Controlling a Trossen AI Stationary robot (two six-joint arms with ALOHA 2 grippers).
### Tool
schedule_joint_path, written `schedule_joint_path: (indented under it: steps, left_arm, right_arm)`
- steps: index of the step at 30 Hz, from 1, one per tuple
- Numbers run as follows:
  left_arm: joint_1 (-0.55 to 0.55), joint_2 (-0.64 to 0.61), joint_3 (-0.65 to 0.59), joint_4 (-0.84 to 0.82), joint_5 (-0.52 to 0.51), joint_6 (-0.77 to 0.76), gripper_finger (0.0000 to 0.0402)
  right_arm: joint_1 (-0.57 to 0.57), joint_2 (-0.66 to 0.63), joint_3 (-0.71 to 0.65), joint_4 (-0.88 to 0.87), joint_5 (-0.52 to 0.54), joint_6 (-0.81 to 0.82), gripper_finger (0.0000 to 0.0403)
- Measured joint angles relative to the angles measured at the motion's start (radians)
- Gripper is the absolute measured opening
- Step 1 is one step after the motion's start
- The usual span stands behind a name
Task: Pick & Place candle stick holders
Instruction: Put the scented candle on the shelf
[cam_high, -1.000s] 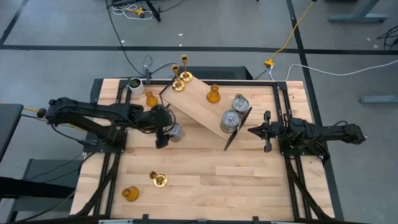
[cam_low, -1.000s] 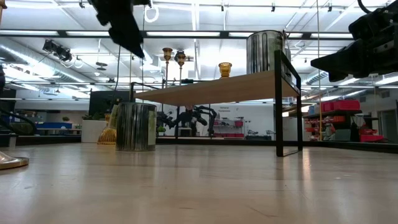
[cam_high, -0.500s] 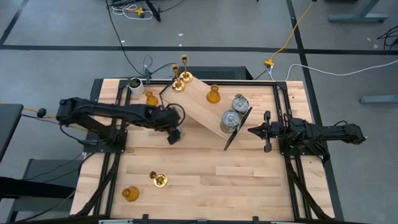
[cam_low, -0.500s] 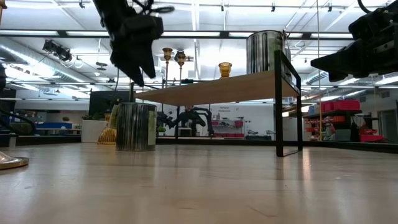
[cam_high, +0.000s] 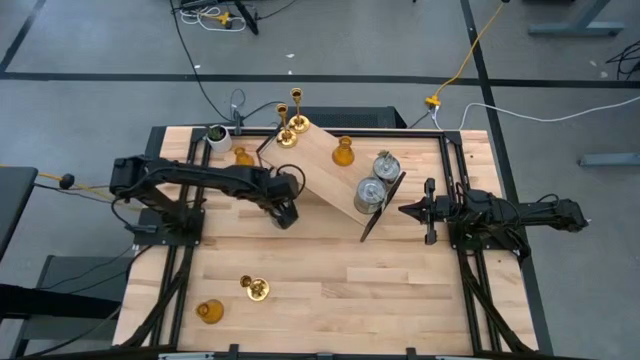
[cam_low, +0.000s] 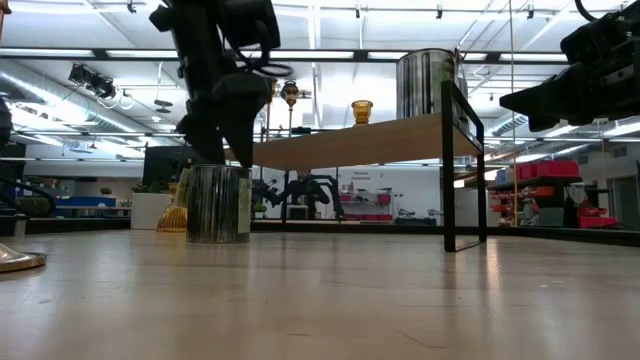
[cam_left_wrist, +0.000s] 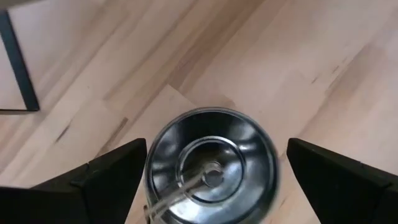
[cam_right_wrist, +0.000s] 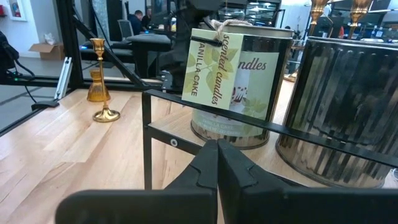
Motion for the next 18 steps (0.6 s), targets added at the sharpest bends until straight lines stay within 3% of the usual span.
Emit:
schedule_joint_path:
  steps: [18]
  left_arm:
    - [-0.002, 0.087, -0.003, -0.016, 0.067, 0.048, 0.0384]
  right_arm:
    - [0.0, 0.0, 0.0, 0.0, 0.0, 0.0, 0.0003]
